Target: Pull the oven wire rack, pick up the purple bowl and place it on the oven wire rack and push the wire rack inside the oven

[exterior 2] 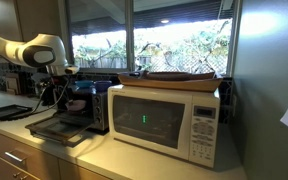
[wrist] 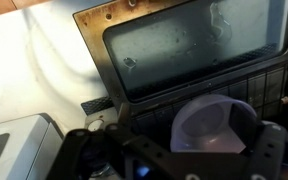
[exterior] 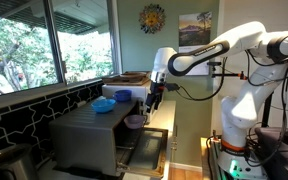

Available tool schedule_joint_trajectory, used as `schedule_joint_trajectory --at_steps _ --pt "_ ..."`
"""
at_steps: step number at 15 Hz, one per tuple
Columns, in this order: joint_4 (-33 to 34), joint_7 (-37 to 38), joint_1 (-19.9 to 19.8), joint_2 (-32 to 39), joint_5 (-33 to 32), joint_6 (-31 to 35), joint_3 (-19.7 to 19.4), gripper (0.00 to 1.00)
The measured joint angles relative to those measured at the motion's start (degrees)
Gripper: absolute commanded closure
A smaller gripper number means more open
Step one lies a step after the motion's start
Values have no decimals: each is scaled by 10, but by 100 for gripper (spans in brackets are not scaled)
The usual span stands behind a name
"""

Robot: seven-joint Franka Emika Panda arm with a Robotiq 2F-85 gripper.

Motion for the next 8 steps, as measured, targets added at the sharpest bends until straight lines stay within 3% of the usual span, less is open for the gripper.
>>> schedule_joint_trajectory --at_steps 8 --pt "-2 -18 6 2 1 2 -1 0"
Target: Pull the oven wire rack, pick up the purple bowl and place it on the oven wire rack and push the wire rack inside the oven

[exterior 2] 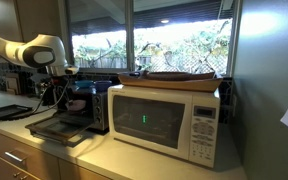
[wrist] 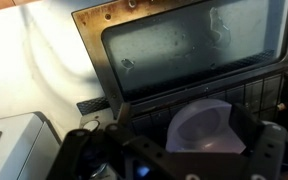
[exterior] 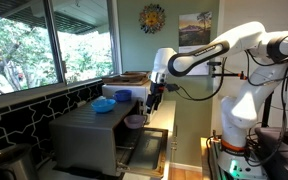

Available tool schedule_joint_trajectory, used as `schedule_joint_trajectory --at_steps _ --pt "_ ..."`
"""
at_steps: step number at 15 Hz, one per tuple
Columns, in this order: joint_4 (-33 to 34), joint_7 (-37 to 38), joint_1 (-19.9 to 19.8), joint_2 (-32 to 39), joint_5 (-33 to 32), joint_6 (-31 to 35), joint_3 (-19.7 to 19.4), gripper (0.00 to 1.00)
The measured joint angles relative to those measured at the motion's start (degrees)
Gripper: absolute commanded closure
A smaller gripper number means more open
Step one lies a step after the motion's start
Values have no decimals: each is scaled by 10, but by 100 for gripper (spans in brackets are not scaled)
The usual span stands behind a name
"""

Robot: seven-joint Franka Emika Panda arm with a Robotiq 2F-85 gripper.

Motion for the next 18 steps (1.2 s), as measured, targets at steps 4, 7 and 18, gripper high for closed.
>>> schedule_joint_trajectory --at_steps 4,7,18 --pt "-20 -54 15 5 10 26 -1 0" --pt "-41 -100 26 3 18 49 -7 0" --pt "-111 -158 56 14 34 196 -15 0"
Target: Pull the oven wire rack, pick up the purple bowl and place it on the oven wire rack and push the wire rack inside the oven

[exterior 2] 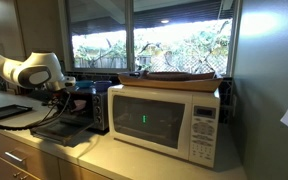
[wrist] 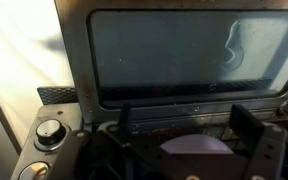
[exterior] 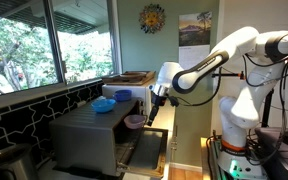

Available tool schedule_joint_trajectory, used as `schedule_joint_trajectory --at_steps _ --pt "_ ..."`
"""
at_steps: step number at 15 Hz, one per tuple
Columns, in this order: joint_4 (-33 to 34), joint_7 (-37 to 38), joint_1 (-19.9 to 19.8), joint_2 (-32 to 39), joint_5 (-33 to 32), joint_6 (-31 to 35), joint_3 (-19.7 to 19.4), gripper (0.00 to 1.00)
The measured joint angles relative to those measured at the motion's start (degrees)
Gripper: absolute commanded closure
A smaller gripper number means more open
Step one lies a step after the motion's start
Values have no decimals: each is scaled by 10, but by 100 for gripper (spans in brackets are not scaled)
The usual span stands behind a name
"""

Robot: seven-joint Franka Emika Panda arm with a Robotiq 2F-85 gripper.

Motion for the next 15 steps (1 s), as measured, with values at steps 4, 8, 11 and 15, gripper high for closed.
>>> schedule_joint_trajectory --at_steps 4,8,11,15 --pt "-12 -2 4 6 0 35 -1 0" --pt "-13 -10 11 16 0 63 -3 0" --pt "-13 -19 17 28 0 81 -5 0" --pt "-13 -26 26 45 0 97 -9 0"
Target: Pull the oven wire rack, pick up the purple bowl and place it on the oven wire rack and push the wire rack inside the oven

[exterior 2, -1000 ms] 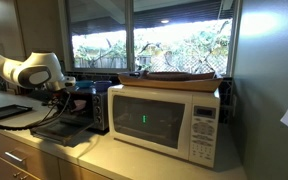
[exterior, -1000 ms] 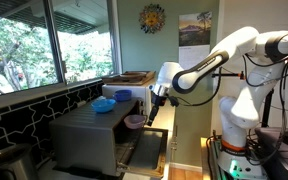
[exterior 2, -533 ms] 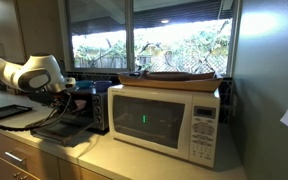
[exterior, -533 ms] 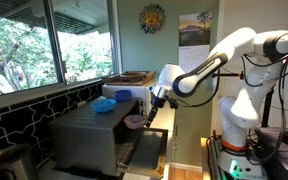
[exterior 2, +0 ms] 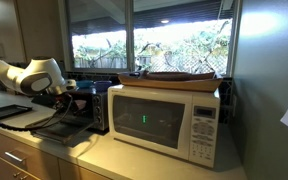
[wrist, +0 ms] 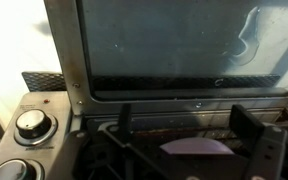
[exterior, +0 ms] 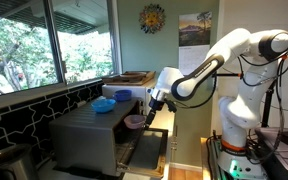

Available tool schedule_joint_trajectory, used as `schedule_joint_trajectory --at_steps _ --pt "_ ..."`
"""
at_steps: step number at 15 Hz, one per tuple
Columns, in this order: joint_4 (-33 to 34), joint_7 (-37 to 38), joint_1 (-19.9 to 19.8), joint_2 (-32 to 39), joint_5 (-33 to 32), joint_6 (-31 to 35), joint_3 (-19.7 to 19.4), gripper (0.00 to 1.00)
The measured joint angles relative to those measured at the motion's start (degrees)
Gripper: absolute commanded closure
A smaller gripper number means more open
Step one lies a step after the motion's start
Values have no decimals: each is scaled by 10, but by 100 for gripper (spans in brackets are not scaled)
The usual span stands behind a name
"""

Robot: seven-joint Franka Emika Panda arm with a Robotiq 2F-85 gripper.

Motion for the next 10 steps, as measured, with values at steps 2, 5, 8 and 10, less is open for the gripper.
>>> schedule_joint_trajectory --at_steps 2,5,8,10 --pt "0 -3 2 7 0 10 -1 0" --pt "0 -5 4 16 0 29 -1 0" --pt "1 -5 9 29 0 54 -1 0" --pt "4 -5 12 38 -1 69 -1 0"
